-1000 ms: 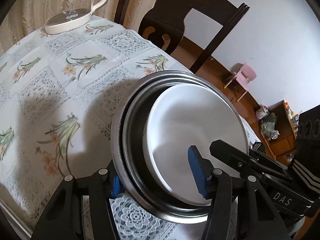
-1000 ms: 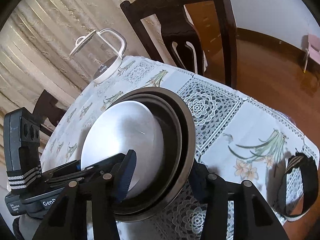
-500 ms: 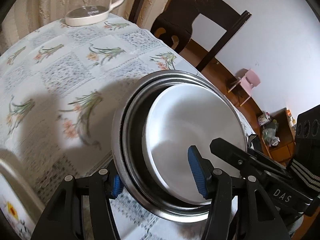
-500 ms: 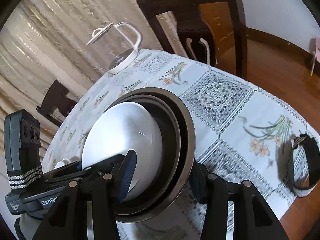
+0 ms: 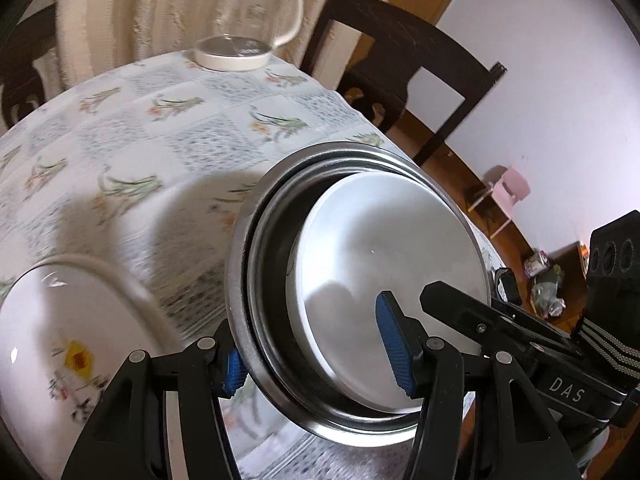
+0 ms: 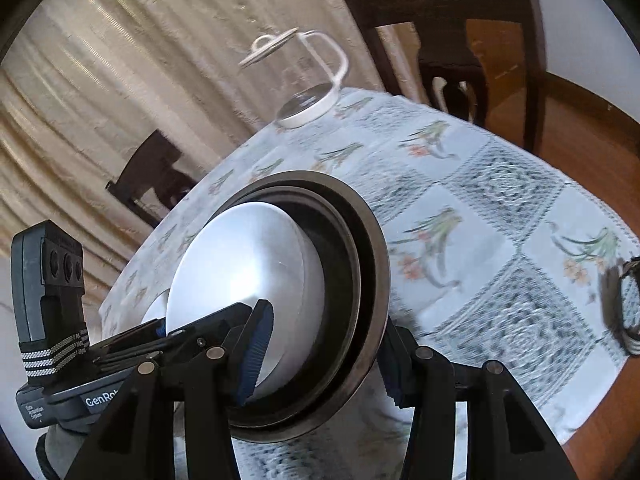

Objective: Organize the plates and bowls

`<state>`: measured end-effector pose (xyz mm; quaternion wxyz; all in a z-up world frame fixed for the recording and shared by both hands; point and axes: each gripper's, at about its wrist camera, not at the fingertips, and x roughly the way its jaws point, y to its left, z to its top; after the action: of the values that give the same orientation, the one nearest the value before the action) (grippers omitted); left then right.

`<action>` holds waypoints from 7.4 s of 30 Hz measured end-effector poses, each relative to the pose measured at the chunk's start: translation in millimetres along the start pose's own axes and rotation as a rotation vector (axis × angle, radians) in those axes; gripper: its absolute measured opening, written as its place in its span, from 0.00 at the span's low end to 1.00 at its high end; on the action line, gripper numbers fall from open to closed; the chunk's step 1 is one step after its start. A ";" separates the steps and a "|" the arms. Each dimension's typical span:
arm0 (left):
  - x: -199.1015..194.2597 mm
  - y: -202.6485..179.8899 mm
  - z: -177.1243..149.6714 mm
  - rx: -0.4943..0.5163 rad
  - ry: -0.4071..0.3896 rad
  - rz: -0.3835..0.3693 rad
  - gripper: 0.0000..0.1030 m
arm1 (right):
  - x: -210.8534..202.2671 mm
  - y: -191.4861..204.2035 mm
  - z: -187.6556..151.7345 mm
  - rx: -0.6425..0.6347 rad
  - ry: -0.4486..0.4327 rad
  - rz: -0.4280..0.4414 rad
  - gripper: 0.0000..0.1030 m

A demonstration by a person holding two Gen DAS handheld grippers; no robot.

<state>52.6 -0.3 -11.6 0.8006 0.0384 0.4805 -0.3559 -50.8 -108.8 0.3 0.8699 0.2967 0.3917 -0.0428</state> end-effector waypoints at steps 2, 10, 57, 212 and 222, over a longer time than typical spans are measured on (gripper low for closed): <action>-11.3 10.5 -4.8 -0.016 -0.011 0.010 0.55 | 3.4 12.9 -3.0 -0.016 0.008 0.013 0.50; -54.3 59.1 -23.5 -0.079 -0.061 0.050 0.55 | 21.9 64.8 -12.3 -0.087 0.045 0.063 0.50; -88.3 168.4 -78.3 -0.281 -0.082 0.081 0.55 | 82.5 144.1 -47.5 -0.214 0.172 0.099 0.50; -117.5 110.8 -220.1 -0.101 -0.344 0.647 0.99 | 21.9 141.5 -161.1 -0.478 -0.177 -0.119 1.00; -117.0 111.8 -223.0 -0.111 -0.339 0.646 0.99 | 21.5 145.2 -165.0 -0.501 -0.179 -0.108 1.00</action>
<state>-78.4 235.2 -69.2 0.9408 0.0850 0.3226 -0.0597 -99.7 104.4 -30.1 0.9438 0.0457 0.3270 -0.0168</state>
